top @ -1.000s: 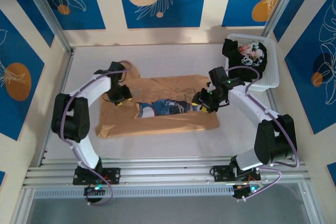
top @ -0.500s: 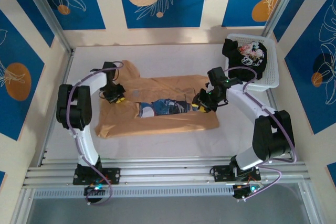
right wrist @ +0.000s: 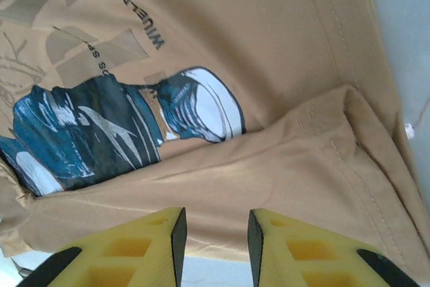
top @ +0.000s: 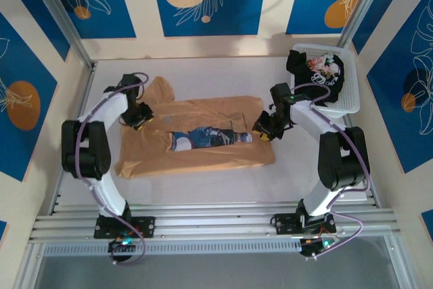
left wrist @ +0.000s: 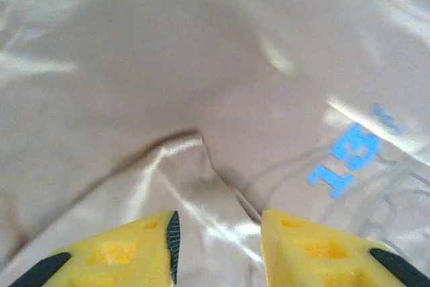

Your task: Fold and stack the t-shirts

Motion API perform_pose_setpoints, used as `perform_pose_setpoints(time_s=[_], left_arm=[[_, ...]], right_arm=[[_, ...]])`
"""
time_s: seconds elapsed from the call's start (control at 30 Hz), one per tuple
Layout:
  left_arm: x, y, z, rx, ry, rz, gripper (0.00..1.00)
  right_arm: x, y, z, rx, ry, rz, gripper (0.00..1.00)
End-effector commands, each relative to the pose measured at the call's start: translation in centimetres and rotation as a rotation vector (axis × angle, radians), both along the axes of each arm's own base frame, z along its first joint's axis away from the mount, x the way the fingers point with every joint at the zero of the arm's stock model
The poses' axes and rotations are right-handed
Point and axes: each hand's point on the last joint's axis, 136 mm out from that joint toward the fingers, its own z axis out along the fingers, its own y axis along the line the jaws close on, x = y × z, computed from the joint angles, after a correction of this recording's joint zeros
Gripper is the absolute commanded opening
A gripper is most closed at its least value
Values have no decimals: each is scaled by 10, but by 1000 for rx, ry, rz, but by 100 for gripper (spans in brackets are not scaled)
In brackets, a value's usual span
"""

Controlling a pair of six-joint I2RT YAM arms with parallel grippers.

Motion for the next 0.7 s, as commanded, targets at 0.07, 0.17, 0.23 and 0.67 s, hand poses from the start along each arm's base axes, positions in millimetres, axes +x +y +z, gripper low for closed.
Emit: perform_pose_setpoints(time_s=[0.07, 0.17, 0.23, 0.67], left_arm=[[-39, -10, -12, -75, 99, 62, 32], [-46, -15, -27, -109, 130, 79, 31], [-46, -18, -36, -124, 150, 83, 31], [-115, -29, -81, 24, 369, -47, 31]], right_arm=[[27, 9, -5, -27, -7, 56, 33], [38, 16, -18, -46, 24, 70, 32], [42, 20, -28, -65, 54, 81, 32], [-22, -12, -73, -260, 316, 46, 30]])
